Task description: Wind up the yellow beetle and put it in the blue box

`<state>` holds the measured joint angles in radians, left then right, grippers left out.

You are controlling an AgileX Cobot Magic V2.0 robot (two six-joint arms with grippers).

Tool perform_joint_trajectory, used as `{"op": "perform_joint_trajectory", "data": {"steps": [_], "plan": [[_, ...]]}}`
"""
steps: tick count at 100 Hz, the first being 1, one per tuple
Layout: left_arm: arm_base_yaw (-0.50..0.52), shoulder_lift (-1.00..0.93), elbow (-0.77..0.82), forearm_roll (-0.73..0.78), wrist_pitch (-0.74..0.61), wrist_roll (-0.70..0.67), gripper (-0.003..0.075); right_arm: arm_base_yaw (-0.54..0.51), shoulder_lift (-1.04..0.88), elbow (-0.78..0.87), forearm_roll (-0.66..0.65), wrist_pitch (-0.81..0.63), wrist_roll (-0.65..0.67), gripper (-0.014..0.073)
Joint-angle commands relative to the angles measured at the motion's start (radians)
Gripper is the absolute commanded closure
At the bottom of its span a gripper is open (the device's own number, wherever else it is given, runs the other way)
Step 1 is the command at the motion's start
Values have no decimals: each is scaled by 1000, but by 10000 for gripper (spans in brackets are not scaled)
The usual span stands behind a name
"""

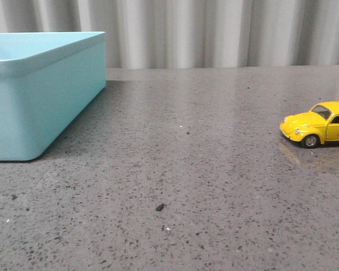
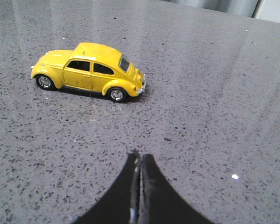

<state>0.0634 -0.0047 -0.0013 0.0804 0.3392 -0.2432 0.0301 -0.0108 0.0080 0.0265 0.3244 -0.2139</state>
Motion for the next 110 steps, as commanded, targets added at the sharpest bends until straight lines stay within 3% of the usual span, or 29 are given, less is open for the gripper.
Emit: {"op": "perform_joint_trajectory", "data": {"steps": [1,99,110], "plan": [[1,-31,26,2,-40,-6,741,-2,-19,25,2,-21,-1,636],[1,-31,26,2,-40,-6,741,-2,-19,25,0,-21,-1,636],[1,-31,26,2,-40,-6,741,-2,-19,25,-3,-77,-1,636]]}}
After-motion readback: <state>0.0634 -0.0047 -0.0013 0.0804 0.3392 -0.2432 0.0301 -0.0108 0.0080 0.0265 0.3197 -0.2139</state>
